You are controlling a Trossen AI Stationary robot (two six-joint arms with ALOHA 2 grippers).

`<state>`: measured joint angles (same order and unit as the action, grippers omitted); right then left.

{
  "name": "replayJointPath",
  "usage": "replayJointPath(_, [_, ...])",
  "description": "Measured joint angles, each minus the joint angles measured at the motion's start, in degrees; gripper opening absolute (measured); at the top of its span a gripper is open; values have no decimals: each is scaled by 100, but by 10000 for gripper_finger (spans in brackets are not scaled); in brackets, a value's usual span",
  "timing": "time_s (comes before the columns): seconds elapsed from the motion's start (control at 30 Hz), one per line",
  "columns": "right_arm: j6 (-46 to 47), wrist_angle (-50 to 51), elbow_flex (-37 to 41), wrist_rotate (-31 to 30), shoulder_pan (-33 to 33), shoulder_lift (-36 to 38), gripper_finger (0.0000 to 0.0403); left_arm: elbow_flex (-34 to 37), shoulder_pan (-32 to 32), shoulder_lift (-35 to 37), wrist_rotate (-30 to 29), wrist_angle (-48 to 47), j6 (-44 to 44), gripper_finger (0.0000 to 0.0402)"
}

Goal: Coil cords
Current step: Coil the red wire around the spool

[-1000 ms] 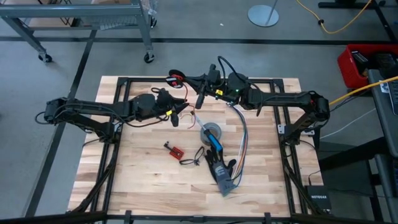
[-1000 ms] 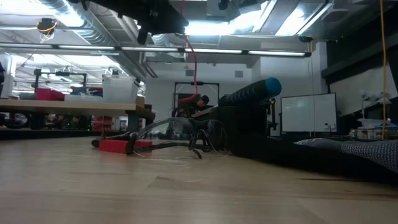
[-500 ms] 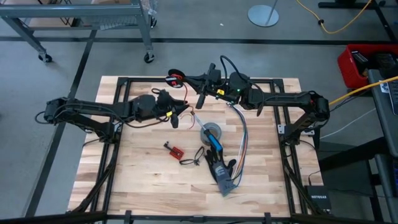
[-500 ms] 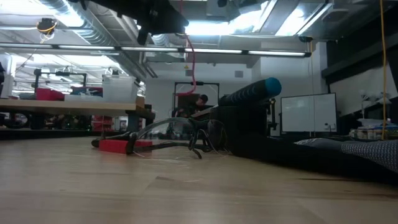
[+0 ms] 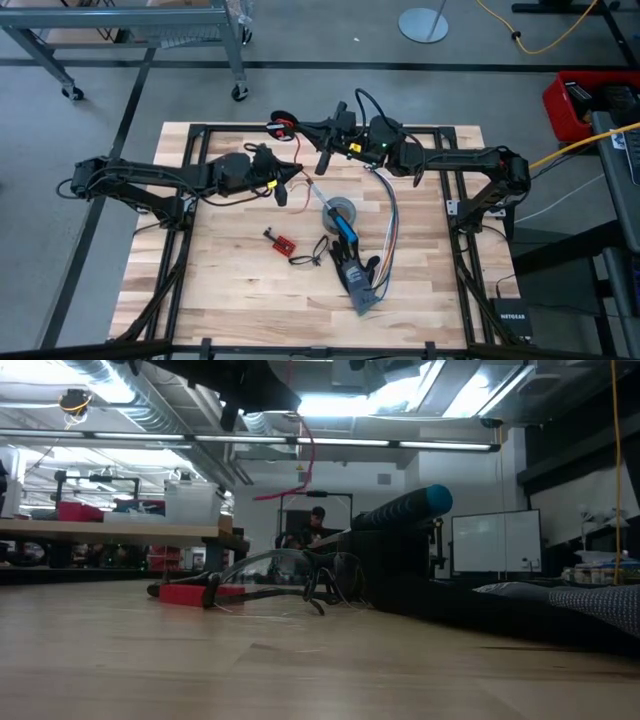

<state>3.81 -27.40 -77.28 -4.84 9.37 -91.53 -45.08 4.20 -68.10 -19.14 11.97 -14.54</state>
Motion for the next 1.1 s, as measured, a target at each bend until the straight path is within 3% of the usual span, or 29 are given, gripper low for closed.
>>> replayJointPath(0.17, [-122, 520, 2, -1, 4, 181, 0, 0, -10, 4, -226, -385, -237, 4])
replayJointPath(0.63, [-321, 3272, 2, -2, -2, 841, 0, 0, 9, 22, -394, -1483, -537, 3])
replayJointPath(1.1, [-286, 4337, 2, -54, -419, 844, 0, 0, 490, 26, -461, -1546, -576, 1])
